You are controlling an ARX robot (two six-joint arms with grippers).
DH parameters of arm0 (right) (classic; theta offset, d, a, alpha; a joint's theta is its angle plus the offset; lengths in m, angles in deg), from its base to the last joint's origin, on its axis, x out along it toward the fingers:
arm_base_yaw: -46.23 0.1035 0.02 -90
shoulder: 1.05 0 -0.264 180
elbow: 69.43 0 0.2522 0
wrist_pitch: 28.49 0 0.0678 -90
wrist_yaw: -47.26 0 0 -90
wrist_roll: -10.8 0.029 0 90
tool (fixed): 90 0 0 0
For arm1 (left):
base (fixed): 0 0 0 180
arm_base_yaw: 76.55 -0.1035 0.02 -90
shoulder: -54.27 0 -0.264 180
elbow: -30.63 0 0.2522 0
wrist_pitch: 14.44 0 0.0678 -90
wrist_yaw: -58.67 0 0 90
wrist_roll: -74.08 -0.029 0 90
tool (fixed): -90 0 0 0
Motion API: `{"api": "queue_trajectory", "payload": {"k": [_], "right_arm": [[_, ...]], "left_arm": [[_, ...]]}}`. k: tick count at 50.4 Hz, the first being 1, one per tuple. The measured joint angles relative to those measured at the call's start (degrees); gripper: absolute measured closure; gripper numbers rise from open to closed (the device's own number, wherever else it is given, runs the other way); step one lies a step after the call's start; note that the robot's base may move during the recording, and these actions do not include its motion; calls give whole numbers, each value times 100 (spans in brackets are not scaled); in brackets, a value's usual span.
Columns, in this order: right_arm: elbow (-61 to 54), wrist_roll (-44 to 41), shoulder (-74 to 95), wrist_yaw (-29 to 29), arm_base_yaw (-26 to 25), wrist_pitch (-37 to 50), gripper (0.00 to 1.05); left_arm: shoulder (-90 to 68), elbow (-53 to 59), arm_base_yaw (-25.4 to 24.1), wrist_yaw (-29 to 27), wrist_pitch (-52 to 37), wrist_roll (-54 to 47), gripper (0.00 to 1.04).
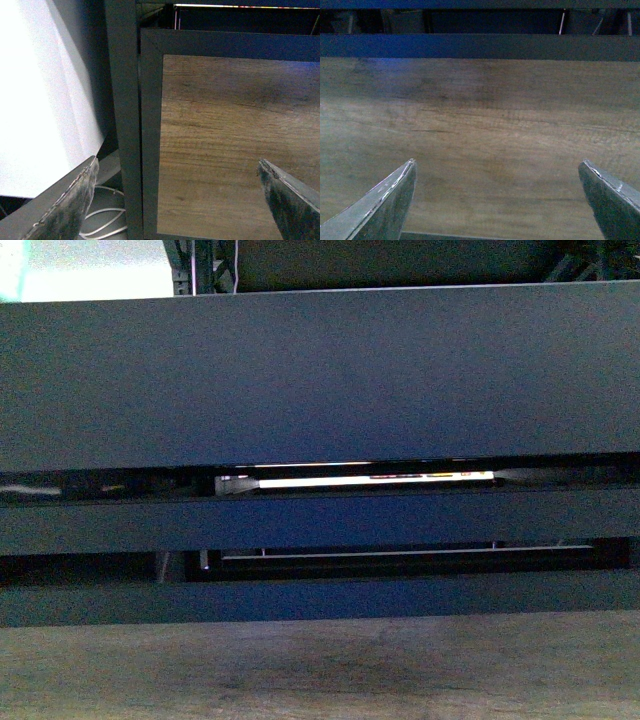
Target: Pick lemon from shelf
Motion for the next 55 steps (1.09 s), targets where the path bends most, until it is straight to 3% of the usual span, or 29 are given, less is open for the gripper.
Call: {"api": "queue_trajectory", "payload": {"k": [55], "right_arm": [[0, 0, 4, 0, -2, 0, 8]], "left_arm": [[2, 0, 0, 2, 2, 0, 8]]}}
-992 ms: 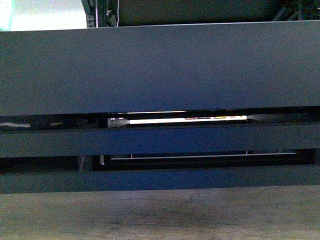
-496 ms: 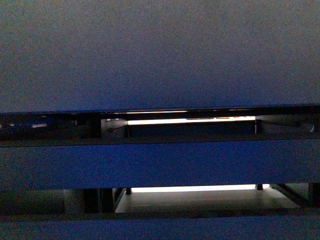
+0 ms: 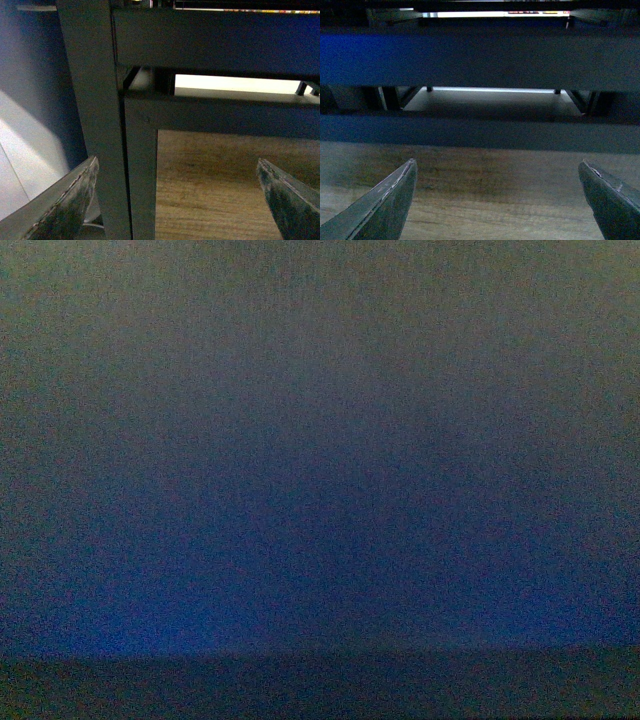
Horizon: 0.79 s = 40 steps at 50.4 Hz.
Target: Pick lemon from shelf
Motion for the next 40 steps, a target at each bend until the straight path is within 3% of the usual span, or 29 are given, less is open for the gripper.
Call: {"api": "queue_trajectory", "payload": {"k": [37, 40], "right_arm": [[0, 96, 407, 35, 2, -435, 8], [0, 538, 444, 44, 2, -461, 8]], "left_arm": [[2, 0, 0, 9, 24, -39, 8], [2, 0, 0, 2, 24, -39, 8]]}}
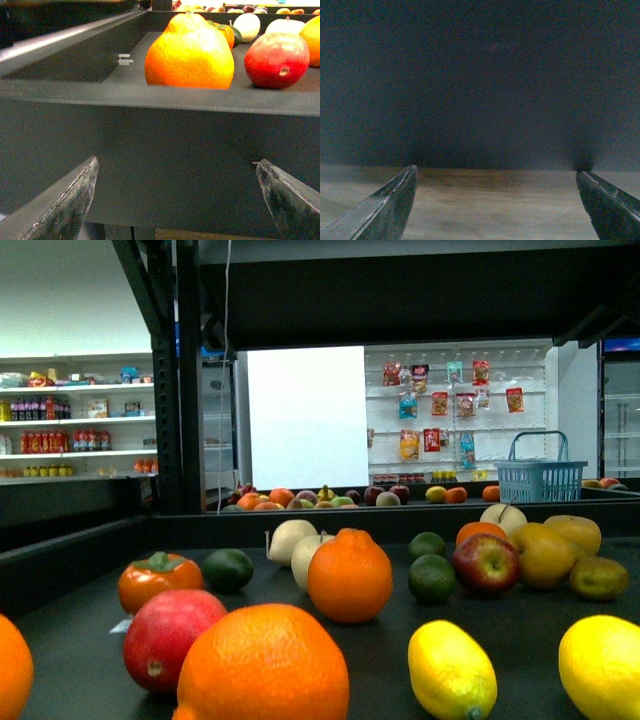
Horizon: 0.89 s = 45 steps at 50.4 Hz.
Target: Pick lemon from shelf
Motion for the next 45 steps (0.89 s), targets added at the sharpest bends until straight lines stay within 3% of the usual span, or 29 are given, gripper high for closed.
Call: {"api": "queue_trajectory", "payload": {"k": [9, 45], "right_arm": [[57, -313, -450, -37, -4, 490, 8], [-2, -520, -444, -48, -7, 463, 8]], "left_arm": [[4, 0, -2, -4, 0, 13, 8], [9, 0, -2, -4, 0, 17, 8]]}}
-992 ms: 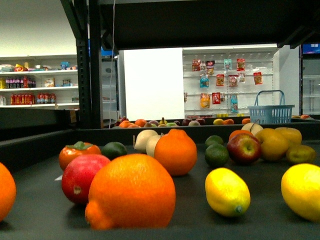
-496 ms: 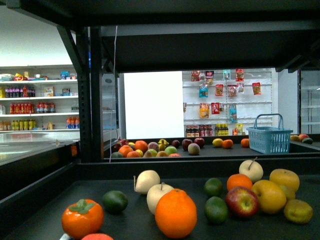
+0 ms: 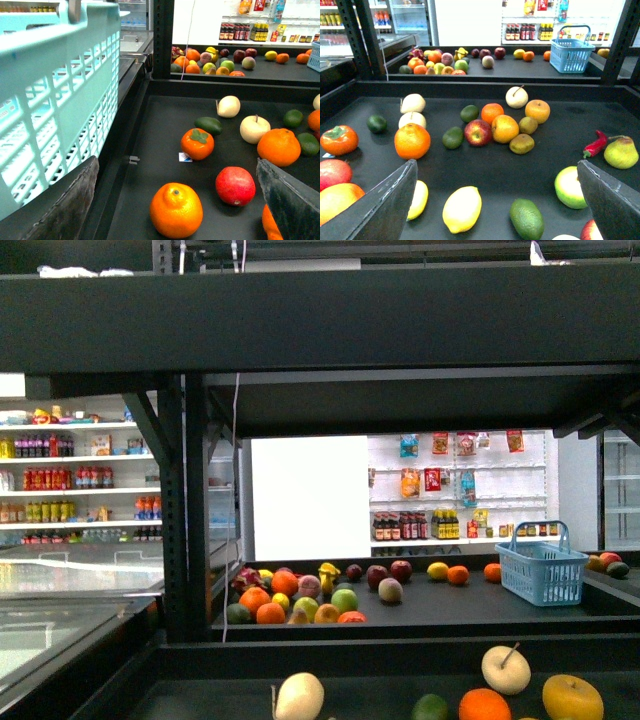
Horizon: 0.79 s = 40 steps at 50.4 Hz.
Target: Pick lemon from shelf
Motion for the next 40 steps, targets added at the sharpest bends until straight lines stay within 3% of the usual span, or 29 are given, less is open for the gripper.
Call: {"api": "queue_trajectory", "payload": {"k": [34, 38, 40], "right_arm": [[0, 0, 0, 2, 0, 4, 8], [0, 0, 0, 2, 0, 4, 8], [0, 0, 0, 4, 0, 2, 8]], "left_arm": [[0, 0, 2, 2, 0, 0, 8], [-190, -103, 195, -566, 391, 627, 8], [-385, -142, 210, -579, 476, 1222, 8]]}}
